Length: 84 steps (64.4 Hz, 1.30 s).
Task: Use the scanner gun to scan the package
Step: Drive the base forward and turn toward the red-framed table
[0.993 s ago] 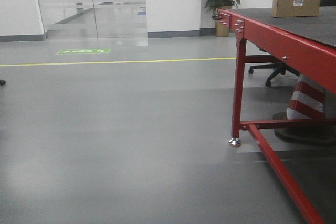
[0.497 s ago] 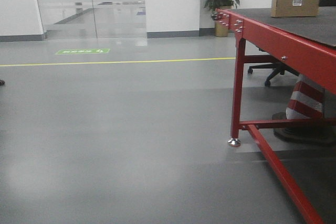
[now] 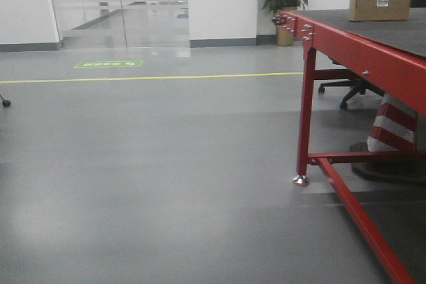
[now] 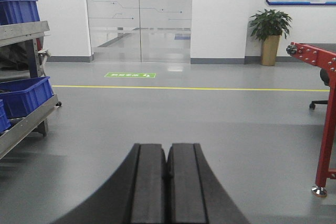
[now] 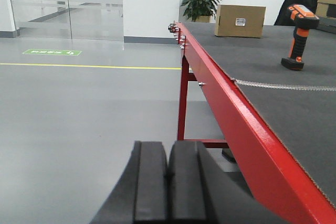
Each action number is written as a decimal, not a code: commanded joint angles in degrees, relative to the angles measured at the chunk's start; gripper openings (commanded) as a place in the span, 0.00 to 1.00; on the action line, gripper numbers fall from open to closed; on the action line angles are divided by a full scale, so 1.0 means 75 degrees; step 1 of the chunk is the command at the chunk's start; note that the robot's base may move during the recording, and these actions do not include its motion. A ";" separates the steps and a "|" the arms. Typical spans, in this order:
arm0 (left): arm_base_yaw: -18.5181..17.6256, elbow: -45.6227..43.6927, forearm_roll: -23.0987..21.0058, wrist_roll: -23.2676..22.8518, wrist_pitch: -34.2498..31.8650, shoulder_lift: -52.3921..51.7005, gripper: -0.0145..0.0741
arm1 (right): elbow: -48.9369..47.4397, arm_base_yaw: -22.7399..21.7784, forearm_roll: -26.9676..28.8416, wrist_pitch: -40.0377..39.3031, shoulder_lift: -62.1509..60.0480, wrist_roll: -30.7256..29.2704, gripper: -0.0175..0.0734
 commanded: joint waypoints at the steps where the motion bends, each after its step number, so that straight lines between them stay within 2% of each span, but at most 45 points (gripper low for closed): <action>1: 0.0030 -0.0012 -0.0039 -0.0041 -0.0135 -0.0028 0.04 | -0.0001 -0.0023 -0.0019 -0.0157 -0.0025 -0.0034 0.01; 84: 0.0022 -0.0012 -0.0039 -0.0041 -0.0135 -0.0028 0.04 | -0.0001 -0.0023 -0.0019 -0.0157 -0.0025 -0.0034 0.01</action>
